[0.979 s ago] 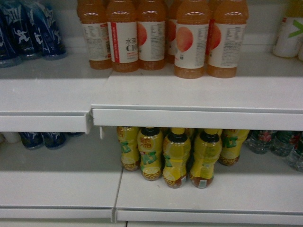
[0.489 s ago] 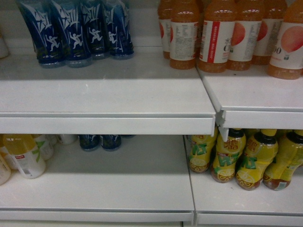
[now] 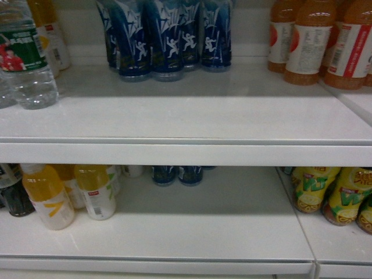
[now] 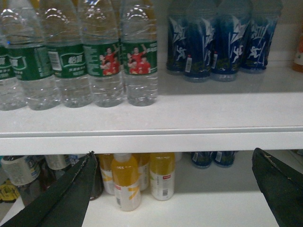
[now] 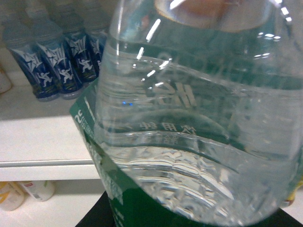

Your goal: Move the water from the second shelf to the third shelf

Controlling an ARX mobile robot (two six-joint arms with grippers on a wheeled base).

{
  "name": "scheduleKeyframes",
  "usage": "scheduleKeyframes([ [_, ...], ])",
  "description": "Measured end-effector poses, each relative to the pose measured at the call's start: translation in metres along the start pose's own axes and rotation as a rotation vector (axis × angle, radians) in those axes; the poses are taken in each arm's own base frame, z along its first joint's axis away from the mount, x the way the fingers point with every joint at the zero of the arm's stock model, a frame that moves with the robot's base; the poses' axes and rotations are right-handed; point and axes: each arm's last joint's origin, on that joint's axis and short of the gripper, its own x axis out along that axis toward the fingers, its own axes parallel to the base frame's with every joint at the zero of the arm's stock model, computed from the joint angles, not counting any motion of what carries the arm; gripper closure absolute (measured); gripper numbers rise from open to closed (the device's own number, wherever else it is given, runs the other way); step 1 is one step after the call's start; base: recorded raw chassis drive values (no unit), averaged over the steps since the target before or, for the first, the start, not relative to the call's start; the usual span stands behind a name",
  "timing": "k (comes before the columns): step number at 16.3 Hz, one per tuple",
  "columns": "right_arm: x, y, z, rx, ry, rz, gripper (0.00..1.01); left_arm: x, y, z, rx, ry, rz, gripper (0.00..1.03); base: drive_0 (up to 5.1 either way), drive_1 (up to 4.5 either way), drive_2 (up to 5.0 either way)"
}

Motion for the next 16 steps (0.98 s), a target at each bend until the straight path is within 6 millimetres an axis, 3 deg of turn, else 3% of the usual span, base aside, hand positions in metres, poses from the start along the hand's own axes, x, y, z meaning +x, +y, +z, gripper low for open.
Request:
scheduleKeyframes([
  [16,0.0,0.0001,-0.0001,0.002,0.001,0.002,0.61,0.0,0.0,0.0001,0.0,-0.001,0.0,0.05,-5.0,2.47,2.5],
])
